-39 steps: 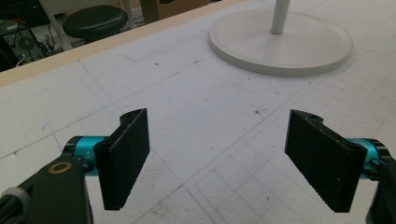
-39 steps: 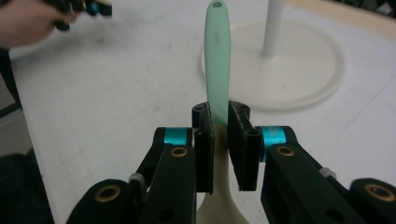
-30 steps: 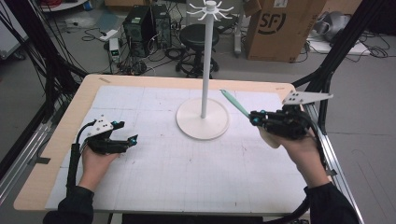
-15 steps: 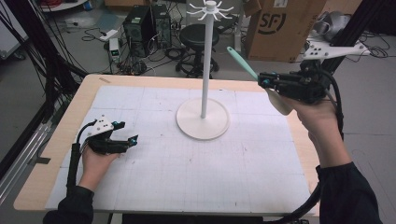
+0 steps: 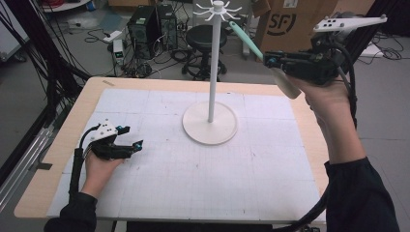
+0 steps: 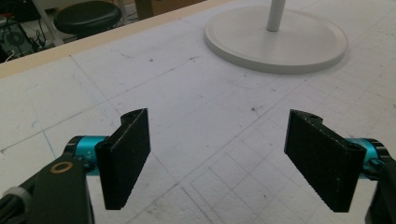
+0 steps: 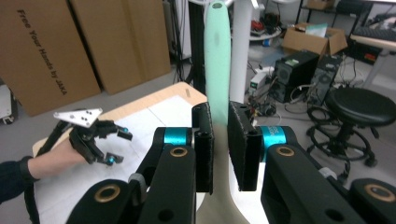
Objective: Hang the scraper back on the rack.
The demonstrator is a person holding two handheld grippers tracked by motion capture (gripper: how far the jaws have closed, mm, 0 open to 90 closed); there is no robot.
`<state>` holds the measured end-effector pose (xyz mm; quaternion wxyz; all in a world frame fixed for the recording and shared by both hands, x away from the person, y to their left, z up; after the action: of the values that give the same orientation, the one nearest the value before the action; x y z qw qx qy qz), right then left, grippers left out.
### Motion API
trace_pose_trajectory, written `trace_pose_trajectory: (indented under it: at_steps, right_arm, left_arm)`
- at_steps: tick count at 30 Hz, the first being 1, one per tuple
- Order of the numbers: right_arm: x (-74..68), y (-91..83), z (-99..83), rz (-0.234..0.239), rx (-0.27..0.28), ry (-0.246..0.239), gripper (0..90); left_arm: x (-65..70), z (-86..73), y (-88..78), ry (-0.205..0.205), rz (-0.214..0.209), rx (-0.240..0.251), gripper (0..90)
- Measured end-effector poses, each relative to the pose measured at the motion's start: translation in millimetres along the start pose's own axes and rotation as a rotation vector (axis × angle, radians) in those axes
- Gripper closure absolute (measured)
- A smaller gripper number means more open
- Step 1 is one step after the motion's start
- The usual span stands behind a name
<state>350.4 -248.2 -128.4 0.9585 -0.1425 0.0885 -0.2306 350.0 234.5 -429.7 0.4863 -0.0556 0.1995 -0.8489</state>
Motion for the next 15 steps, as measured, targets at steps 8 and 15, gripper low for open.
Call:
trace_pose_trajectory:
  at_steps: [8,15]
  right_arm:
    - [-1.3,5.0,5.1,-0.002,0.005,-0.003,81.2]
    - [0.3,8.0,5.5,-0.014,-0.006,-0.003,81.2]
  left_arm:
    - [0.0,-0.5,0.7,-0.002,-0.006,0.000,23.4]
    - [0.7,-0.5,1.2,-0.002,-0.013,0.000,23.9]
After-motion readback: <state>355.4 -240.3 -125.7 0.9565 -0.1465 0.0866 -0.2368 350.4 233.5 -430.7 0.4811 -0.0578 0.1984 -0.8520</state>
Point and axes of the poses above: each handheld gripper's, and its own axes: y roughly forward along the jaws, z roughly out of its top, x roughly to its right, the point moved 2 cm from there along y, roughly forward along the jaws, and after that the axes turned 12 degrees about z, right-handed, at the moved point
